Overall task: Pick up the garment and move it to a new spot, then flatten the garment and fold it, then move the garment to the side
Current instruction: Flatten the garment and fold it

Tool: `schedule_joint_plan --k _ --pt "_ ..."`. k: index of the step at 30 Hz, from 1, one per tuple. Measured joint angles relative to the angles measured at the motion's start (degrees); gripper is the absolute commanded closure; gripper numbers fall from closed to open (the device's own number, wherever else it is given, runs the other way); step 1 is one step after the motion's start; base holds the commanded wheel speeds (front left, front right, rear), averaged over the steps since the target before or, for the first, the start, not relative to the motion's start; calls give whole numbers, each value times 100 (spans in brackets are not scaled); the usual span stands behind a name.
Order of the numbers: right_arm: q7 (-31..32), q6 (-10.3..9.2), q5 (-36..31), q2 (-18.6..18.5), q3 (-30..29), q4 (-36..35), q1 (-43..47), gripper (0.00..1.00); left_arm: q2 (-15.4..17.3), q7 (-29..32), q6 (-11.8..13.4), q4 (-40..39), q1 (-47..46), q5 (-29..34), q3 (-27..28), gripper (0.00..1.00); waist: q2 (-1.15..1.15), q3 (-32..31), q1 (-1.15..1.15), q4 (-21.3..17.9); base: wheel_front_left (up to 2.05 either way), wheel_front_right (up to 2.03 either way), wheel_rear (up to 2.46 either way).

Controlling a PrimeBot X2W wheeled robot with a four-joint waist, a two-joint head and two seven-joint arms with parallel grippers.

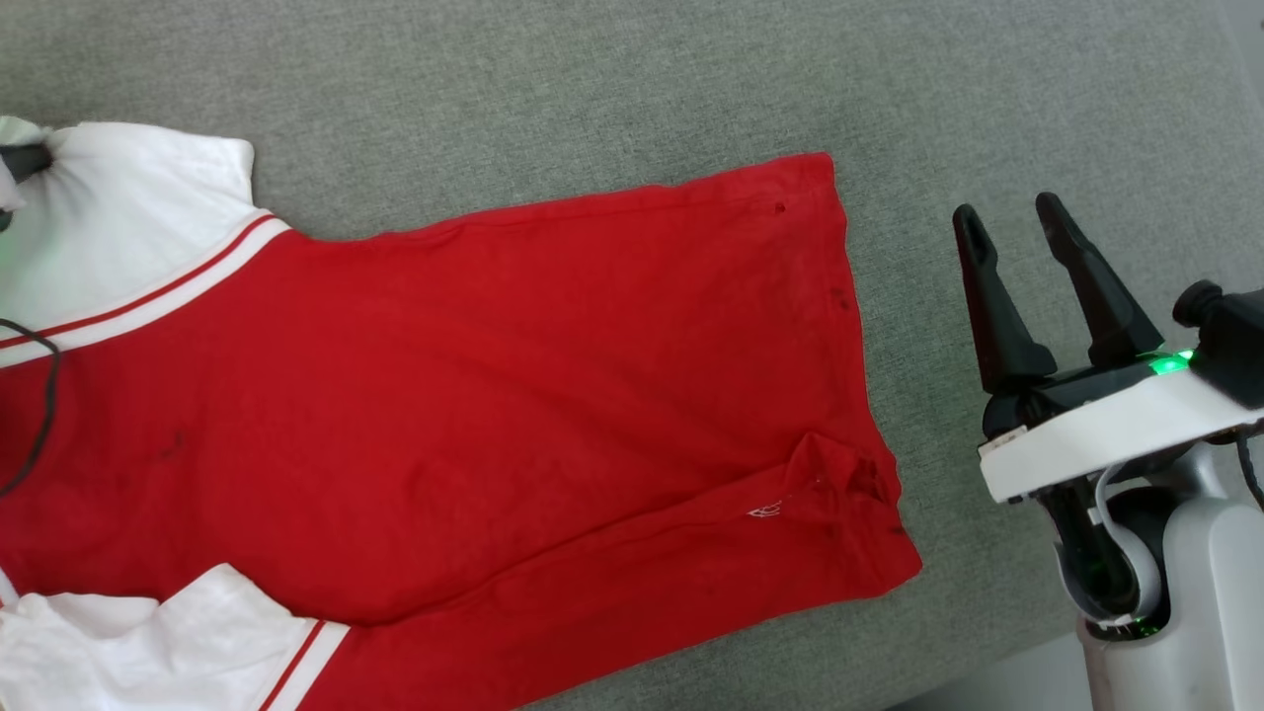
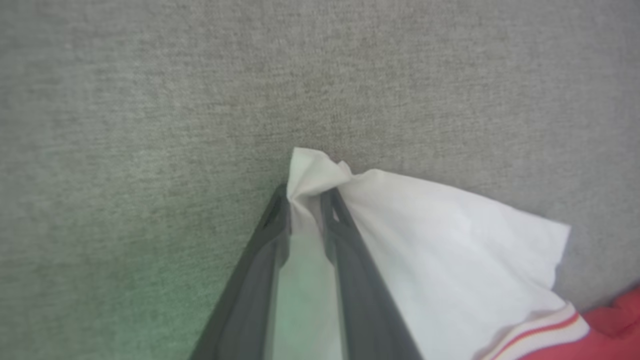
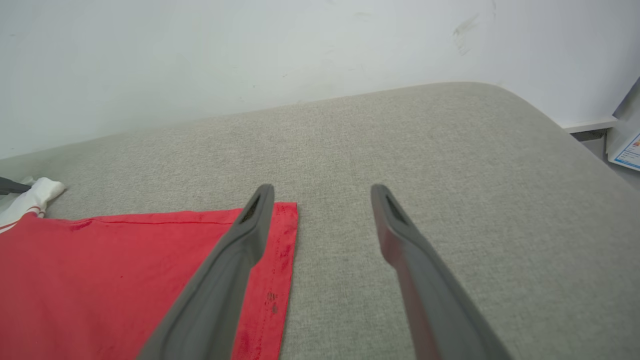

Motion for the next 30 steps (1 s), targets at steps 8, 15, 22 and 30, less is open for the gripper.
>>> schedule_joint_plan --k 8,15,22,30 --pt "716 0 437 -245 -147 632 -303 0 -364 -569 -160 89 154 46 -103 100 0 -285 0 219 0 0 0" --pt "2170 -1 888 -733 -247 1736 -903 0 -735 -1162 -426 -113 155 230 -333 100 0 -631 0 680 0 0 0" --pt "3184 0 950 -904 -103 2493 -1625 0 -965 -1486 -608 -506 58 336 -476 100 0 -797 0 1246 0 0 0" --pt "3911 0 835 -931 -1 3452 -2409 0 -1072 -1629 -646 -857 1 366 -556 100 0 -614 0 1636 0 0 0"
